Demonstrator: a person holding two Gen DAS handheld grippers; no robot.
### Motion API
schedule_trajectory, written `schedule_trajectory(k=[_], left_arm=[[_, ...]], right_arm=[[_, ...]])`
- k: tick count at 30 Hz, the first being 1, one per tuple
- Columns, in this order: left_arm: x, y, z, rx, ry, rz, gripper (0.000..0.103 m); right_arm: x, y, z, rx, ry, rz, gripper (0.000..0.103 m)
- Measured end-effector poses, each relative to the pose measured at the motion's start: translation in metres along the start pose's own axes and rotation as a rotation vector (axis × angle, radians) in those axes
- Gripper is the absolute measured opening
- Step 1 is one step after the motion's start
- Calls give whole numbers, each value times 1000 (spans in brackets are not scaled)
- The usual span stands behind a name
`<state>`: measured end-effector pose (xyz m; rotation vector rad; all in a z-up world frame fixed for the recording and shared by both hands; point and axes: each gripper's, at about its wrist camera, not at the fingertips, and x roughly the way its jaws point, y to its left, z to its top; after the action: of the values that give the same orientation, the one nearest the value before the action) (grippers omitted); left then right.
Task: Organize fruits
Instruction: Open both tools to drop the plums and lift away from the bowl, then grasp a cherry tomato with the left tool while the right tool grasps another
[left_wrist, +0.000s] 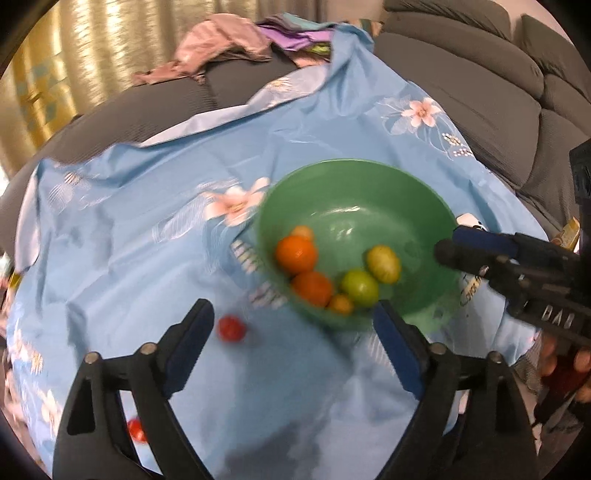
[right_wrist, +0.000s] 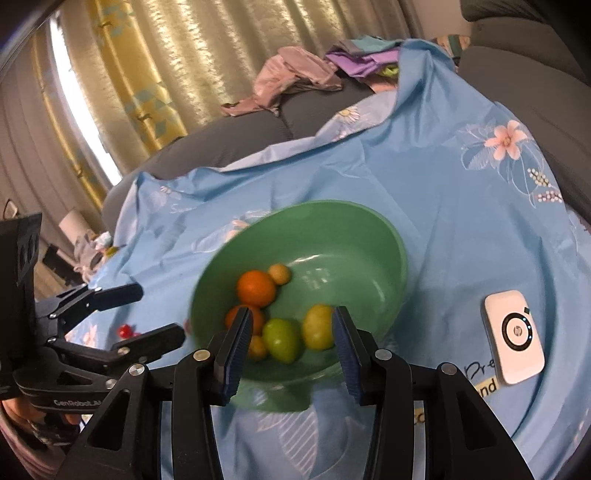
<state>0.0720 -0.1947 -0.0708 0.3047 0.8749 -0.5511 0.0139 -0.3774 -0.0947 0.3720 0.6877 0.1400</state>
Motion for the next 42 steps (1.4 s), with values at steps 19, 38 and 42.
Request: schedule_trajectory(k=[19,38,42], left_arm=[[-109,130,-148,-421,-25,176,99],[-102,131,-164,-359,-64,57,98],[-84,135,-153,-340,-41,45,97]], right_arm=[[-20,111,-34,-217,64,160,46],[8,177,-65,-312,181,229,47],[20,181,-59,-315,192,241,47]])
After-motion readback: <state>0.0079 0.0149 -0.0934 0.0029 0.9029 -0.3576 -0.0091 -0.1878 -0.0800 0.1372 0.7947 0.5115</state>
